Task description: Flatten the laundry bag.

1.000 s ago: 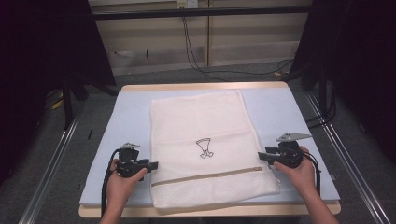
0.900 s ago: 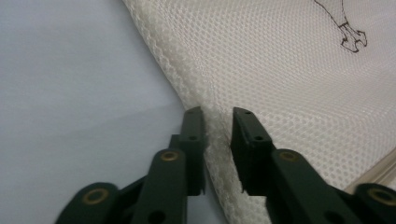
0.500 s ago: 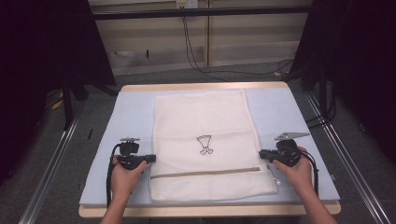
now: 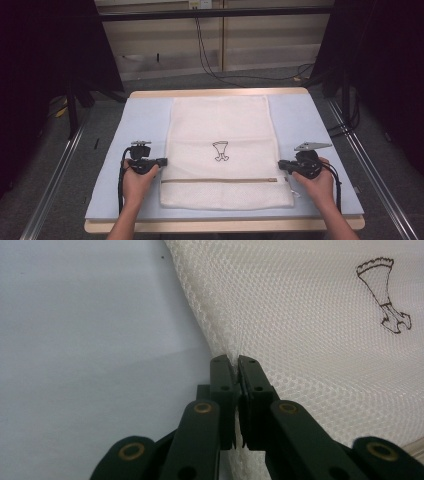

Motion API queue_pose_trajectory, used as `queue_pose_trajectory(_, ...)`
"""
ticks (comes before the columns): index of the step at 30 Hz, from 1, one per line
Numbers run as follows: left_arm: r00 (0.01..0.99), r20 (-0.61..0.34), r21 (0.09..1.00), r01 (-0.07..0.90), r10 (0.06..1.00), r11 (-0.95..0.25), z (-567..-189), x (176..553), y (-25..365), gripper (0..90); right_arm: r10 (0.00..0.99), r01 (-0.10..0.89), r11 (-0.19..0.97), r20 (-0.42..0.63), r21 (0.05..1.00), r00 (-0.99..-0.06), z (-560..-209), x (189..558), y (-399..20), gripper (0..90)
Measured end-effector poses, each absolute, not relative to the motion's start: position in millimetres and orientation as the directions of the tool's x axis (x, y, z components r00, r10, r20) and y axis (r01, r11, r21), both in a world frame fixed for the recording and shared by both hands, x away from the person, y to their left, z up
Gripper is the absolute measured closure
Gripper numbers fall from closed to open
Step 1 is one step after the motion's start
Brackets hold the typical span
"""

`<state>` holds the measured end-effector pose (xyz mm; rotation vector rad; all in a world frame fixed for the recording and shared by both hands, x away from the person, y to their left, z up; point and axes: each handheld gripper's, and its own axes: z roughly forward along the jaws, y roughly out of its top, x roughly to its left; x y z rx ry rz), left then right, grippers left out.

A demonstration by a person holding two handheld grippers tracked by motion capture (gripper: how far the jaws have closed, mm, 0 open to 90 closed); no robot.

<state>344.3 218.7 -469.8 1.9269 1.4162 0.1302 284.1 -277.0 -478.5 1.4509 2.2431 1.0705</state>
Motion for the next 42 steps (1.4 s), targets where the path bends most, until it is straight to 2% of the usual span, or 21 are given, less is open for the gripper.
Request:
queue_pose_trajectory(13,0.385,-0.317,0.596,0.792,0.867,-0.134,-469.2,346.5,226.7,86.3,0.857,0.680,0.229,0.186,0.697,-0.480,-479.1,281.8,-271.7,85.5)
queue_pose_trajectory(15,0.364,-0.335,0.598,0.795,0.869,-0.103,-469.6,346.1,225.6,86.3,0.857,0.678,0.232,0.183,0.697,-0.482,-479.4,282.1,-270.7,85.3)
queue_pose_trajectory(16,0.382,-0.324,0.594,0.794,0.866,-0.128,-469.4,346.2,227.0,86.2,0.858,0.679,0.231,0.184,0.697,-0.480,-479.4,282.2,-270.6,85.1)
queue_pose_trajectory(25,0.388,-0.339,0.581,0.803,0.857,-0.133,-469.1,344.5,227.0,84.3,0.863,0.663,0.209,0.183,0.719,-0.470,-477.0,279.1,-275.7,77.7)
queue_pose_trajectory(27,0.377,-0.338,0.592,0.797,0.862,-0.117,-467.3,344.4,228.6,77.9,0.867,0.662,0.205,0.181,0.721,-0.465,-476.7,278.8,-276.8,74.8)
queue_pose_trajectory(29,0.376,-0.323,0.607,0.786,0.868,-0.114,-465.2,343.7,229.0,76.1,0.866,0.658,0.203,0.180,0.725,-0.466,-476.6,278.7,-276.9,73.7)
queue_pose_trajectory(30,0.382,-0.316,0.622,0.775,0.868,-0.115,-462.0,343.2,229.7,68.0,0.867,0.652,0.199,0.178,0.732,-0.464,-474.9,278.3,-277.7,71.1)
queue_pose_trajectory(31,0.382,-0.316,0.622,0.775,0.868,-0.115,-462.0,343.2,229.7,63.6,0.867,0.652,0.199,0.178,0.732,-0.464,-474.9,278.3,-277.7,71.1)
queue_pose_trajectory(34,0.400,-0.306,0.630,0.765,0.864,-0.131,-456.2,340.1,227.3,61.3,0.868,0.649,0.204,0.171,0.733,-0.466,-471.9,278.2,-280.0,69.1)
queue_pose_trajectory(36,0.413,-0.301,0.636,0.758,0.860,-0.141,-453.8,336.8,223.9,55.9,0.871,0.652,0.195,0.177,0.733,-0.459,-470.1,277.8,-280.9,68.4)
queue_pose_trajectory(37,0.414,-0.305,0.633,0.761,0.858,-0.142,-451.8,335.0,221.5,55.9,0.869,0.641,0.197,0.171,0.742,-0.465,-469.1,277.3,-281.2,68.1)
queue_pose_trajectory(38,0.414,-0.315,0.629,0.765,0.854,-0.138,-449.7,333.7,220.0,51.1,0.869,0.631,0.198,0.164,0.750,-0.467,-467.4,275.4,-281.3,67.0)
queue_pose_trajectory(39,0.414,-0.318,0.635,0.761,0.853,-0.133,-447.1,332.2,218.5,51.1,0.866,0.623,0.205,0.157,0.755,-0.475,-466.6,274.1,-281.1,66.0)
queue_pose_trajectory(42,0.436,-0.331,0.642,0.754,0.837,-0.139,-440.3,327.9,212.1,48.5,0.861,0.595,0.237,0.118,0.768,-0.495,-465.7,270.1,-282.4,68.4)
